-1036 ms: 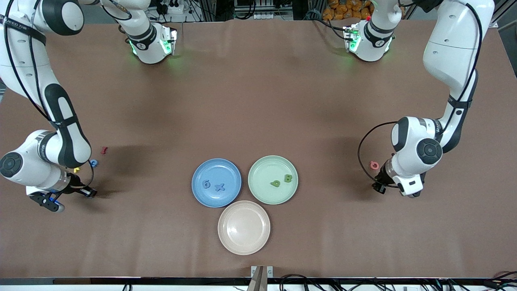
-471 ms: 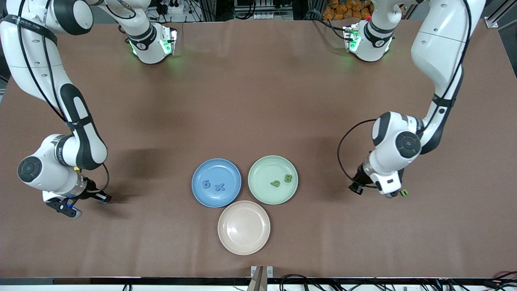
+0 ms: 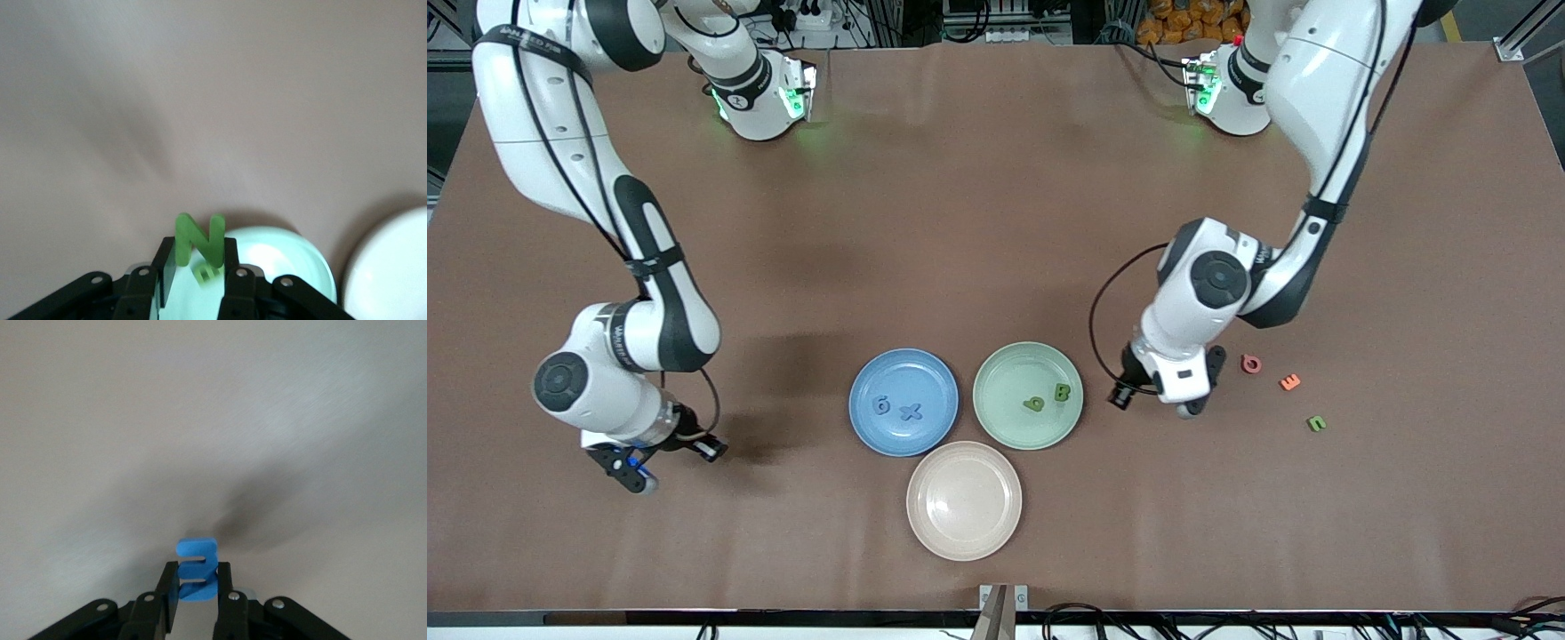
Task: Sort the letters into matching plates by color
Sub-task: 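Place the m on the blue plate while the left gripper places green N, then withdraw the right gripper to the letters while the left gripper withdraws too, then reach the right gripper to blue c while the left gripper grasps green u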
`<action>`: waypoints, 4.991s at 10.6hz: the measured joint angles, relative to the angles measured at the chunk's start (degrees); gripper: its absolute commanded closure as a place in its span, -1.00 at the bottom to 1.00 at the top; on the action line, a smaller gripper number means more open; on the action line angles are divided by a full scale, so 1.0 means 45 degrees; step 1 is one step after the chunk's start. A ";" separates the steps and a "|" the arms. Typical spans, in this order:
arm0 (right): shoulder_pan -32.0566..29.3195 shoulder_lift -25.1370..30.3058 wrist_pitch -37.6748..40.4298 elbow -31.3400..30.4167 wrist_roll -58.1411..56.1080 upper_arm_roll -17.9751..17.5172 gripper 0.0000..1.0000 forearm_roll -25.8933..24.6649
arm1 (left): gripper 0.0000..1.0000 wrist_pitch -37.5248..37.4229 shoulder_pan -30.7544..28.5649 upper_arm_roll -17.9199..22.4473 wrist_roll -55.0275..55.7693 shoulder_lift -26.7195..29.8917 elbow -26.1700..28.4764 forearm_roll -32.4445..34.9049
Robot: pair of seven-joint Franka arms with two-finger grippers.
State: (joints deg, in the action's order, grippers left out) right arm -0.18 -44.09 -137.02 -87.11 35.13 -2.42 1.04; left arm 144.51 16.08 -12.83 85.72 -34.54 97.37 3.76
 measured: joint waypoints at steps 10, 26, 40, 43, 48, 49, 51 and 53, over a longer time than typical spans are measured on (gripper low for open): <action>0.2371 0.0228 0.1373 0.0473 0.4836 -0.2724 0.61 -0.0055 | -1.00 -0.0670 0.1811 -0.0552 0.0312 0.0775 -0.0721 0.0716; 0.0342 0.0876 0.3277 0.0370 0.0100 -0.2881 -1.00 -0.0791 | -1.00 -0.3296 -0.4269 0.0858 -0.9427 -0.0712 -0.0470 0.1590; -0.1485 0.2509 0.1153 -0.3144 -0.2556 0.1348 -1.00 -0.0568 | -1.00 -0.1922 -0.4995 0.1634 -1.2909 -0.1376 -0.0495 0.2005; -0.2210 0.3421 0.0701 -0.4503 -0.3057 0.1367 -1.00 -0.0562 | -1.00 -0.1916 -0.5471 0.1637 -1.3791 -0.1428 -0.0497 0.2005; -0.2761 0.3794 -0.0963 -0.5874 -0.3738 0.1368 -1.00 0.0020 | -1.00 -0.1663 -0.5385 0.1534 -1.3795 -0.1817 -0.0500 0.2005; -0.2818 0.3792 -0.1168 -0.6077 -0.3963 0.1370 -1.00 0.0343 | -1.00 -0.1519 -0.5352 0.1526 -1.3795 -0.1907 -0.0503 0.2005; -0.2951 0.3771 -0.1485 -0.6317 -0.4365 0.1371 -1.00 0.0757 | 1.00 -0.1409 -0.5344 0.1525 -1.3795 -0.1945 -0.0520 0.2005; -0.2989 0.3597 -0.2125 -0.6684 -0.4456 0.1371 -1.00 0.0799 | 1.00 -0.1368 -0.5350 0.1515 -1.3788 -0.1945 -0.0597 0.1850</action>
State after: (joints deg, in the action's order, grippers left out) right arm -13.63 -27.90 -146.58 -117.19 15.07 3.75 4.64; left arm 138.35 -8.00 -6.01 23.67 -43.29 94.68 12.08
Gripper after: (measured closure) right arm 0.000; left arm 0.194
